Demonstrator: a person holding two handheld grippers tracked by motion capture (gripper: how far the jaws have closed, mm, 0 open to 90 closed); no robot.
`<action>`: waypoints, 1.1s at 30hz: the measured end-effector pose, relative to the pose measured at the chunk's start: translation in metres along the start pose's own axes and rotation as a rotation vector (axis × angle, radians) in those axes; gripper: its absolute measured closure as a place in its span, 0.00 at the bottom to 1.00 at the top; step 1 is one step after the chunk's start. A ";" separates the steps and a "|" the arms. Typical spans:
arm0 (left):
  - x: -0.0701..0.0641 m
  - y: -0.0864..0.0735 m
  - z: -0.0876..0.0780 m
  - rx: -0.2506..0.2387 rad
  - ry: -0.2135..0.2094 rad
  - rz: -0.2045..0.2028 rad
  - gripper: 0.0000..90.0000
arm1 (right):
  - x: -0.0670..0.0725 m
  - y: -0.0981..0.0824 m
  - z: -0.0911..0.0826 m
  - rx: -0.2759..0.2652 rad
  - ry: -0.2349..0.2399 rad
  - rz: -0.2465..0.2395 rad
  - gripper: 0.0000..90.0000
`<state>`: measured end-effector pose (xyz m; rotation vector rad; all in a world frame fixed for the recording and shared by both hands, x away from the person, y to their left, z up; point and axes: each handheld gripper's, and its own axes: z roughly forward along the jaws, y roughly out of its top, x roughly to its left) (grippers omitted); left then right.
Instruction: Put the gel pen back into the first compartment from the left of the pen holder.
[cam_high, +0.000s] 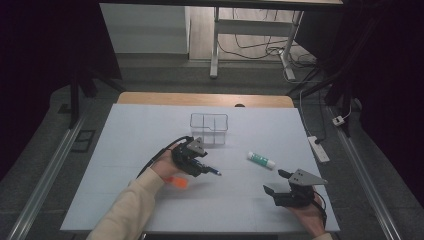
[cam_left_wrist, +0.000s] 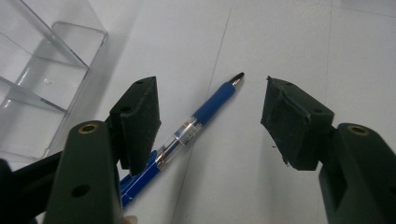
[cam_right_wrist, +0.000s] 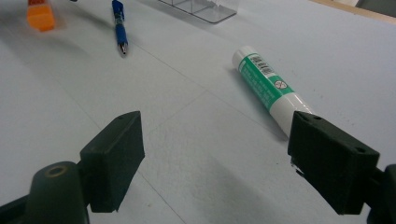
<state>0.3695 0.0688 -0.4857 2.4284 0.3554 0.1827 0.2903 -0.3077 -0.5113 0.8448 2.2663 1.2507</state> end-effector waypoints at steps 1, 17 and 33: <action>0.000 0.000 0.001 0.004 -0.003 0.001 0.41 | 0.000 0.000 0.000 -0.001 0.000 0.000 0.20; 0.002 0.011 0.017 0.077 -0.020 0.039 0.41 | 0.000 0.000 0.000 0.013 0.001 -0.001 0.20; 0.001 0.018 0.043 0.145 -0.067 0.113 0.41 | 0.000 -0.001 0.001 0.013 0.006 0.001 0.20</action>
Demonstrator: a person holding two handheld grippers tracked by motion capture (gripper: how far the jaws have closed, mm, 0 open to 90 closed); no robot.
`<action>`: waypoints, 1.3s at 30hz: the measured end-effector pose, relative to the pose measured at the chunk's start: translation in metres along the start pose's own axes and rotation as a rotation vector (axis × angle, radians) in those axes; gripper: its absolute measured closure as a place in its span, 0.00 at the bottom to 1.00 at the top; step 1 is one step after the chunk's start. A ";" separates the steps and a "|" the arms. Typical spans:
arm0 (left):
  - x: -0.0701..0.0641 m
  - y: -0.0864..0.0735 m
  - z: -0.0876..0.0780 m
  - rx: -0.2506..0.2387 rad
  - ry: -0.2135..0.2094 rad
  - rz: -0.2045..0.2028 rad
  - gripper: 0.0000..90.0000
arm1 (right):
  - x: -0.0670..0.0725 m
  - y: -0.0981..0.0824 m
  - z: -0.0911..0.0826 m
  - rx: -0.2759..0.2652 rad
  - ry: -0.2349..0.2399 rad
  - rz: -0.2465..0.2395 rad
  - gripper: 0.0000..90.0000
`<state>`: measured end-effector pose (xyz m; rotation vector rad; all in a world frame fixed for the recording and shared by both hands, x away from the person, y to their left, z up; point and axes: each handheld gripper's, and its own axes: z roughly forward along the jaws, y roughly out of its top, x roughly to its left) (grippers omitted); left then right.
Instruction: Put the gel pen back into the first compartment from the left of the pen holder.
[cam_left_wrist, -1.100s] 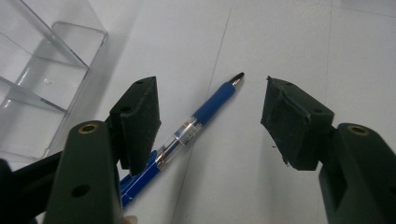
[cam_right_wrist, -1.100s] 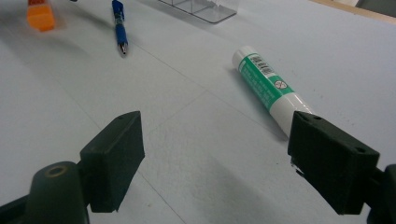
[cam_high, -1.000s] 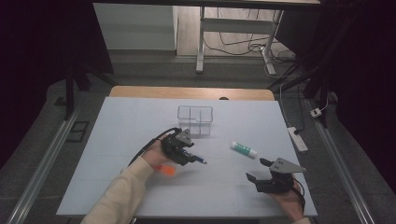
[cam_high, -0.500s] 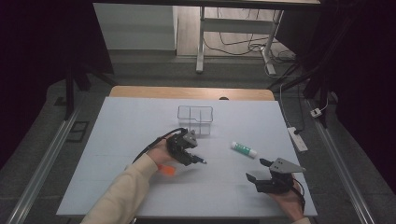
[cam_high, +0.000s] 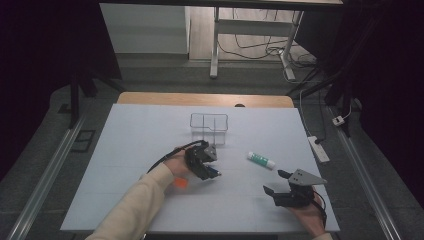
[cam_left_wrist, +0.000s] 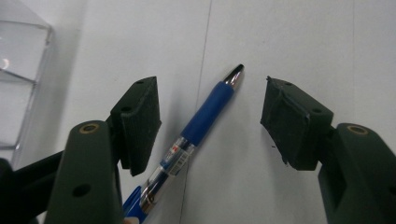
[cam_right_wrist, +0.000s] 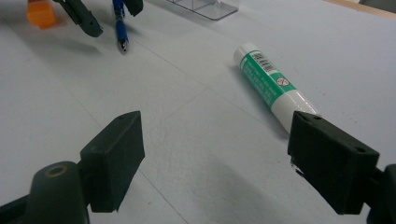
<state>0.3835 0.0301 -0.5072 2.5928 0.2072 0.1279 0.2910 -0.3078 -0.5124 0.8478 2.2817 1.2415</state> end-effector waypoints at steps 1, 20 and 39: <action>0.000 0.000 0.002 0.006 -0.001 0.004 0.41 | 0.000 0.000 0.000 0.000 0.000 0.000 0.20; 0.005 0.004 0.008 0.052 -0.102 0.137 0.73 | 0.001 0.000 0.000 0.009 -0.007 -0.005 0.20; 0.003 0.007 0.005 0.075 -0.077 0.243 0.89 | 0.000 -0.001 0.000 0.000 -0.003 -0.003 0.20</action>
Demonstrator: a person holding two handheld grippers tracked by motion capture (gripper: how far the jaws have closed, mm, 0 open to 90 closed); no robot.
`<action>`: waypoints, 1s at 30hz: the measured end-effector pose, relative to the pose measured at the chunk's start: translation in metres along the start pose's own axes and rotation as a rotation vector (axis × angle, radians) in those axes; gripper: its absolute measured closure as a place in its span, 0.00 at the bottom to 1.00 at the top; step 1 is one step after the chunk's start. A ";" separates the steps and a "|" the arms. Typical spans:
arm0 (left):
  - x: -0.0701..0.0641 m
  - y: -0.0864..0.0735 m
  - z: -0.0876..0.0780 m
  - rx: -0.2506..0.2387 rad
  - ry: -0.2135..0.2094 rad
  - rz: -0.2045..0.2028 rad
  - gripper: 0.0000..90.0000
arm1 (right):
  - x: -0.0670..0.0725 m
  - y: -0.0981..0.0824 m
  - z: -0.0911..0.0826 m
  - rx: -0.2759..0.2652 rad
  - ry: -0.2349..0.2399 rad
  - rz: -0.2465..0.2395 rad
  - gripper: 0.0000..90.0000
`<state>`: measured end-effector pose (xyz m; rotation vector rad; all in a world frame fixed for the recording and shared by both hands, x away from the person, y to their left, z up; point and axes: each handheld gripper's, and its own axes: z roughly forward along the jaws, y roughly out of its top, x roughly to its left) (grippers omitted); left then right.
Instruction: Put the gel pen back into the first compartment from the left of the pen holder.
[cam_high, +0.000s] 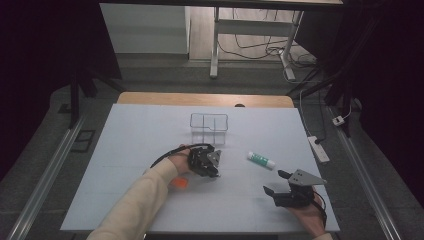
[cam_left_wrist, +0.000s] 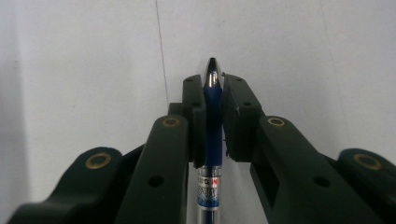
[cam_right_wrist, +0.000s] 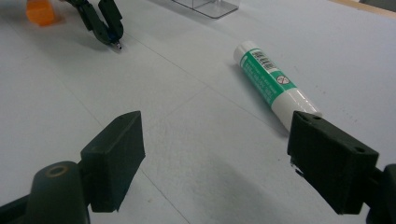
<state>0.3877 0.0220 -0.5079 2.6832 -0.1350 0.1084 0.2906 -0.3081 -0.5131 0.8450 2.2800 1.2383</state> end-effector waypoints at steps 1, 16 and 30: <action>0.000 -0.001 -0.001 -0.002 0.007 -0.007 0.89 | 0.000 0.000 0.000 0.000 0.000 0.000 0.20; -0.006 -0.008 -0.030 -0.098 0.098 -0.052 0.89 | 0.000 0.000 0.000 0.006 0.000 -0.003 0.20; -0.013 -0.023 -0.060 -0.261 0.218 -0.143 0.89 | 0.000 0.000 0.000 0.006 0.000 -0.003 0.20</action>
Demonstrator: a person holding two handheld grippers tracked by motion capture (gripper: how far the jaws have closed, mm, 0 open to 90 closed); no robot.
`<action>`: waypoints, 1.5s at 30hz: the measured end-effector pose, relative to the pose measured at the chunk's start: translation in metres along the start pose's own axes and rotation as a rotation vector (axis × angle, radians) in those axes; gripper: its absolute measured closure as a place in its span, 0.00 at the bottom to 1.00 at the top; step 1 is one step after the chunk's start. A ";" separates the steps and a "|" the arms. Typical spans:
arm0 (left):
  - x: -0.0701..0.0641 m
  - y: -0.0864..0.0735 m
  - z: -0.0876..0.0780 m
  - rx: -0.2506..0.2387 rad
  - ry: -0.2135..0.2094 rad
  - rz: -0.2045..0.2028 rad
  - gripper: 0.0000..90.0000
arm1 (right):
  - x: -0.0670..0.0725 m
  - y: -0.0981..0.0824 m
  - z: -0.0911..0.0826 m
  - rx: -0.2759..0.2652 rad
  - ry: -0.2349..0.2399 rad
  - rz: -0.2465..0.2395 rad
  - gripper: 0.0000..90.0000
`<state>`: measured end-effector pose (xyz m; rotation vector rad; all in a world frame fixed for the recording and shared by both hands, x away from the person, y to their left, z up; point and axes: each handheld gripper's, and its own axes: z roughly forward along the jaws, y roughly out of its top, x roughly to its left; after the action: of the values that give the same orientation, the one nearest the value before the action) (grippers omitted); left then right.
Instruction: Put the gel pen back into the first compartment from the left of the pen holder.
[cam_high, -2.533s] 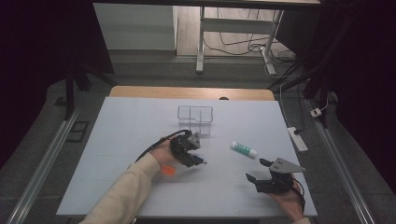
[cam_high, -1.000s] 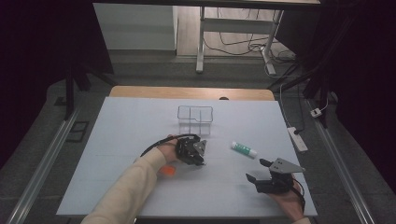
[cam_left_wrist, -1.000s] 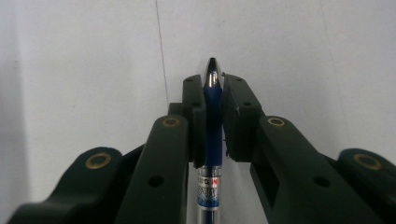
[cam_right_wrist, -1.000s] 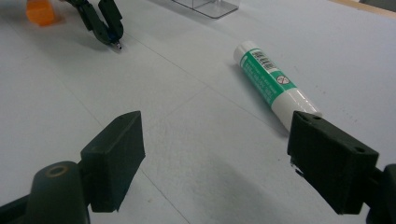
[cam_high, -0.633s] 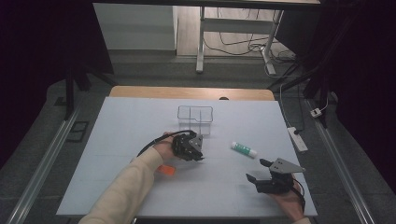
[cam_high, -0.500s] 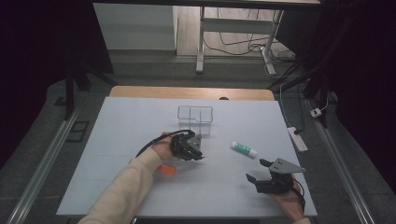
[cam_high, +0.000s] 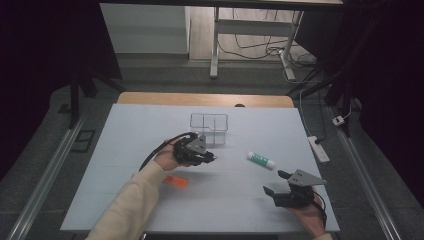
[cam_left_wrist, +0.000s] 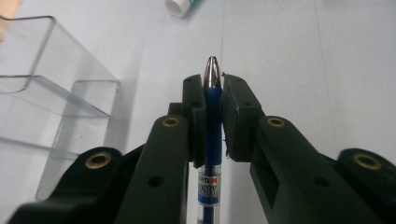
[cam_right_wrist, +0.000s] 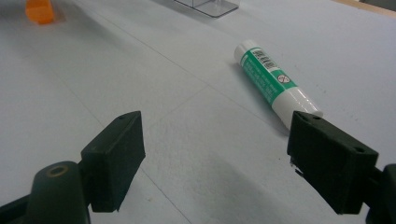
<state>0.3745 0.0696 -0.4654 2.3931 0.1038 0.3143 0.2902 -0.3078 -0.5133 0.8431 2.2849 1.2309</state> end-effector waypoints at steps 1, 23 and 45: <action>0.000 -0.001 -0.002 -0.006 0.006 -0.008 0.89 | 0.000 0.000 0.000 0.000 0.000 0.000 0.20; -0.005 -0.014 -0.030 -0.147 0.099 -0.100 0.89 | 0.001 0.001 -0.001 -0.012 -0.001 0.002 0.20; -0.002 -0.013 -0.042 -0.245 0.164 -0.215 0.89 | 0.001 0.001 -0.002 -0.014 0.003 -0.003 0.20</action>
<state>0.3616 0.1062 -0.4445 2.0891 0.3740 0.3962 0.2890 -0.3078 -0.5114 0.8330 2.2762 1.2467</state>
